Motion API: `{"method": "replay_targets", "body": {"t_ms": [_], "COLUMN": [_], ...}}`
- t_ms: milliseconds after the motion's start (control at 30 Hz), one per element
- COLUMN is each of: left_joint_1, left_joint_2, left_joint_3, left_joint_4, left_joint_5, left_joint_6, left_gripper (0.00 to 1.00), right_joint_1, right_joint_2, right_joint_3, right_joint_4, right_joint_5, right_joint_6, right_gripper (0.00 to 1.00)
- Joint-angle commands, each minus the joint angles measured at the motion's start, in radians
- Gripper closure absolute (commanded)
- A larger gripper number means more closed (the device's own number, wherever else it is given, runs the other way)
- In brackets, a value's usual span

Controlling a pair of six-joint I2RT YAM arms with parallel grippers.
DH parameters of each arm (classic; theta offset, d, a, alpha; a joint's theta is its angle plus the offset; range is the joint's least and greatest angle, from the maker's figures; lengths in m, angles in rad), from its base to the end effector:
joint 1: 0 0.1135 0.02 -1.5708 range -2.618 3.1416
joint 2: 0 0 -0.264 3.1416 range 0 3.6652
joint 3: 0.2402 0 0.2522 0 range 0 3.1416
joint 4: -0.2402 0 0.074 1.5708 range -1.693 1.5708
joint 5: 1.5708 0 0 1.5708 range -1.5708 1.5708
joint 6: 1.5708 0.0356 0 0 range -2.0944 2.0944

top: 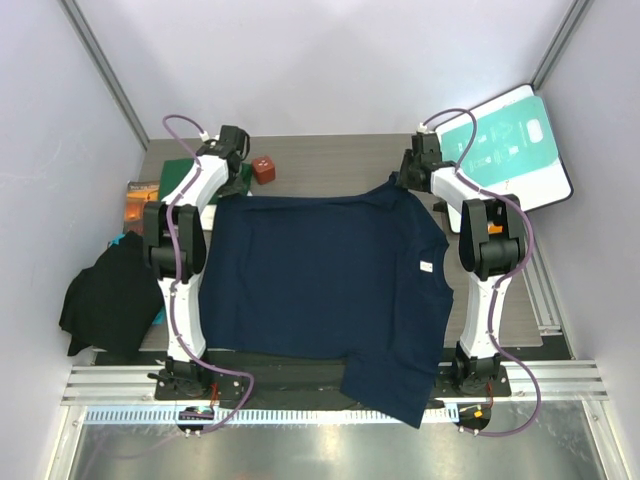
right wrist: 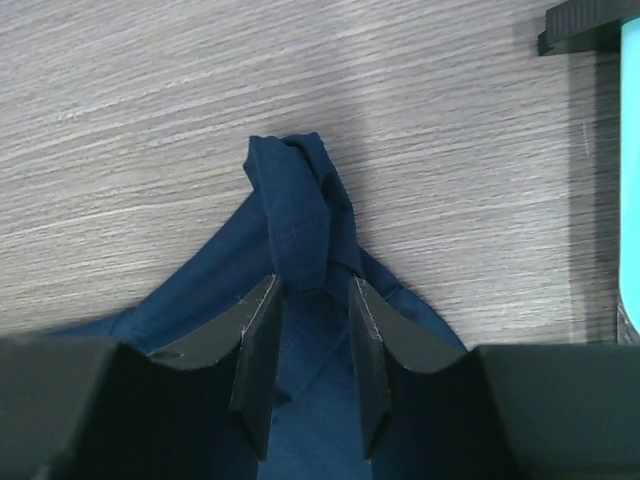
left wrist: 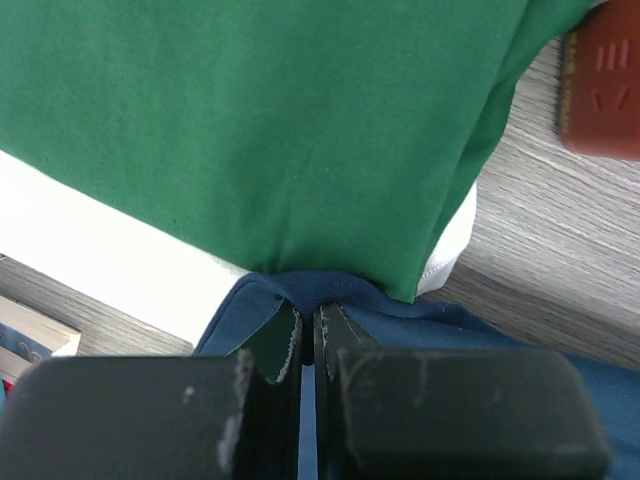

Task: Fold and stack the t-shirts

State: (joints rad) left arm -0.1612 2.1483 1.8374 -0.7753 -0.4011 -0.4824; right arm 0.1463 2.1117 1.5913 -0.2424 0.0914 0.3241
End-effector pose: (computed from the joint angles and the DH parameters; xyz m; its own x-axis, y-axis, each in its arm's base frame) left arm 0.4616 -0.0610 0.2224 -0.7590 -0.3093 -0.5730 -0.4333 0.8968 0.0899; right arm 0.4728 0.0664 0.1944 -0.6734 0.2213 -0.7054 0.1420 0.9751 0.1704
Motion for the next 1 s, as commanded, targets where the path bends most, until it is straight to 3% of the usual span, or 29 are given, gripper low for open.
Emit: {"method": "replay_targets", "body": {"t_ms": [0, 333, 600, 733, 800, 833, 967], "left_joint_1": [0.031, 0.031, 0.031, 0.031, 0.031, 0.031, 0.031], "left_joint_2": [-0.047, -0.031, -0.031, -0.033, -0.031, -0.03, -0.034], "left_joint_3": [0.023, 0.011, 0.002, -0.003, -0.001, -0.004, -0.006], "left_joint_4": [0.019, 0.019, 0.022, 0.024, 0.027, 0.027, 0.027], "left_joint_5": [-0.005, -0.001, -0.001, -0.001, -0.001, 0.002, 0.027], "left_joint_6": [0.008, 0.018, 0.025, 0.025, 0.028, 0.028, 0.033], "left_gripper": [0.99, 0.96, 0.99, 1.0, 1.0, 1.0, 1.0], "right_joint_1": [-0.005, -0.005, -0.007, -0.005, -0.005, -0.005, -0.004], "right_joint_2": [-0.045, 0.017, 0.123, 0.14, 0.139, 0.134, 0.099], "right_joint_3": [0.009, 0.047, 0.154, 0.167, 0.165, 0.164, 0.148], "right_joint_4": [0.04, 0.08, 0.06, 0.069, 0.078, 0.08, 0.083], "right_joint_5": [-0.018, -0.058, -0.079, -0.07, -0.053, -0.048, -0.038], "right_joint_6": [-0.002, -0.002, 0.001, 0.009, 0.007, 0.006, -0.011], "right_gripper": [0.61, 0.54, 0.54, 0.7, 0.91, 0.95, 0.98]}}
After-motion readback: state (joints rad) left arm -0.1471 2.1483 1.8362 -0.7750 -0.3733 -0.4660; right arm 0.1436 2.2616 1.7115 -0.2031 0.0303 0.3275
